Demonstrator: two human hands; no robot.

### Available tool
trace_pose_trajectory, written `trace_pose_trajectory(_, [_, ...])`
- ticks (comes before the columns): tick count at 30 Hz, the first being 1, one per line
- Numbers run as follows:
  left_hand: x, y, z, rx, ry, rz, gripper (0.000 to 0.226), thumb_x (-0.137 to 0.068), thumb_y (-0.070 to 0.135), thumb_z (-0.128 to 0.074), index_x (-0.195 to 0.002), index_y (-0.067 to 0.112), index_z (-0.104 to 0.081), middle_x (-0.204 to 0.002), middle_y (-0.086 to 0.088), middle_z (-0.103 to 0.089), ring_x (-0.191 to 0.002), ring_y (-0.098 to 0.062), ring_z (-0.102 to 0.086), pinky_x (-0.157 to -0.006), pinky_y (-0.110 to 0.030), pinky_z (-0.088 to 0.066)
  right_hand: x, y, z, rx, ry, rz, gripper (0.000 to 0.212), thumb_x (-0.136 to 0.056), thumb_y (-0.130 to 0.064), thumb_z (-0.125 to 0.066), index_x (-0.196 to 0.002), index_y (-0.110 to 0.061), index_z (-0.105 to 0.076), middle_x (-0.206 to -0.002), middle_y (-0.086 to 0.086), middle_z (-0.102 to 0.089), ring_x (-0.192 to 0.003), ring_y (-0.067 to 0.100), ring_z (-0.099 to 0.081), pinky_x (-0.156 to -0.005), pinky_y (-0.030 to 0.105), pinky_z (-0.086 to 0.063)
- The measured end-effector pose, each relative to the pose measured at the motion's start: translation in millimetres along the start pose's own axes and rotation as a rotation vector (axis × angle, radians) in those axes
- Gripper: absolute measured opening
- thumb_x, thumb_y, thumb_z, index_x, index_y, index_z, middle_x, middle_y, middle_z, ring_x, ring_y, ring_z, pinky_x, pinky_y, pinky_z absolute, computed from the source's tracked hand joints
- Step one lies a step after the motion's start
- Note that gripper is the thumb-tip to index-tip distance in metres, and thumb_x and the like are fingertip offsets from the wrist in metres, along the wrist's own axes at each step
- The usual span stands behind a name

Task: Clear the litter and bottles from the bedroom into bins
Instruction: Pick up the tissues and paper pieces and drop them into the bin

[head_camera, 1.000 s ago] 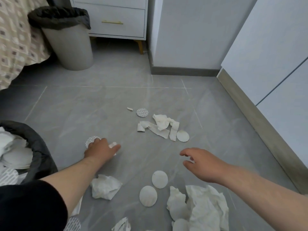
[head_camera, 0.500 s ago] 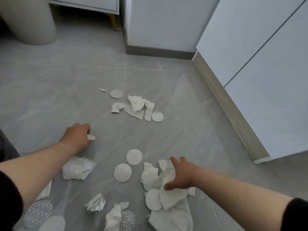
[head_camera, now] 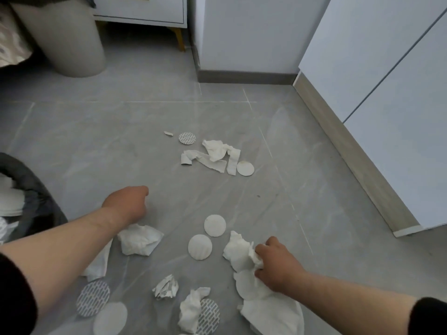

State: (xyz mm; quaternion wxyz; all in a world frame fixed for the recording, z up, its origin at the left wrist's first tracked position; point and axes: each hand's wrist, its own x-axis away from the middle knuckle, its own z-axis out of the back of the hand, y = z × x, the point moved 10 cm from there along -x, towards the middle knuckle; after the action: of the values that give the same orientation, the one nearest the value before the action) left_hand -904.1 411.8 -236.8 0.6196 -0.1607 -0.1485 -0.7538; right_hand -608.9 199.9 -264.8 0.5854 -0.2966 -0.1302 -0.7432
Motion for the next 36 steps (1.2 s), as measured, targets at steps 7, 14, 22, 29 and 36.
trace_pose_trajectory(7, [38,-8,-12,0.048,-0.271,0.079,0.036,-0.095,0.009,-0.038,-0.126,-0.001,-0.054,-0.138,-0.019,-0.050,-0.125,-0.032,-0.049,-0.102,-0.033,-0.040,-13,-35,26,-0.033,-0.018,0.177,0.015,-0.081,-0.021,-0.057,-0.074,-0.029,-0.047,-0.081,-0.005,-0.045,-0.084,0.020,-0.054,-0.069,0.024,-0.034])
trace_pose_trajectory(14, [56,-46,-53,0.142,-0.237,0.360,0.067,-0.088,0.053,-0.041,-0.137,0.008,-0.045,-0.145,-0.014,-0.040,-0.133,-0.035,-0.037,-0.109,-0.044,-0.030,-22,-110,57,-0.056,0.058,0.374,0.010,-0.081,-0.020,-0.059,-0.088,-0.014,-0.058,-0.091,0.002,-0.051,-0.091,0.024,-0.055,-0.077,0.032,-0.041])
trace_pose_trajectory(22, [57,-51,-66,0.201,-0.112,0.317,0.086,-0.072,0.053,-0.070,-0.137,0.010,-0.034,-0.136,-0.016,-0.036,-0.124,-0.037,-0.043,-0.101,-0.042,-0.042,-37,-135,14,-0.015,-0.073,0.221,0.105,-0.074,-0.038,-0.075,-0.151,-0.033,-0.003,-0.160,0.010,0.009,-0.139,0.036,-0.032,-0.109,0.041,-0.037])
trace_pose_trajectory(29, [51,-32,-56,0.265,-0.032,0.143,0.045,-0.079,0.025,-0.066,-0.109,0.012,-0.036,-0.114,-0.013,-0.053,-0.105,-0.035,-0.056,-0.081,-0.038,-0.048,-35,-130,-5,0.110,-0.013,0.186,0.081,-0.073,-0.044,-0.073,-0.140,-0.021,-0.033,-0.138,0.012,-0.031,-0.121,0.033,-0.039,-0.101,0.039,-0.038])
trace_pose_trajectory(36, [54,-21,-65,0.234,-0.107,0.081,0.014,-0.074,0.014,-0.058,-0.082,0.019,-0.047,-0.105,-0.005,-0.062,-0.098,-0.027,-0.060,-0.067,-0.025,-0.038,-38,-132,-6,0.045,0.002,0.254,0.022,-0.085,-0.024,-0.056,-0.104,-0.014,-0.055,-0.091,-0.002,-0.044,-0.099,0.027,-0.057,-0.079,0.033,-0.041])
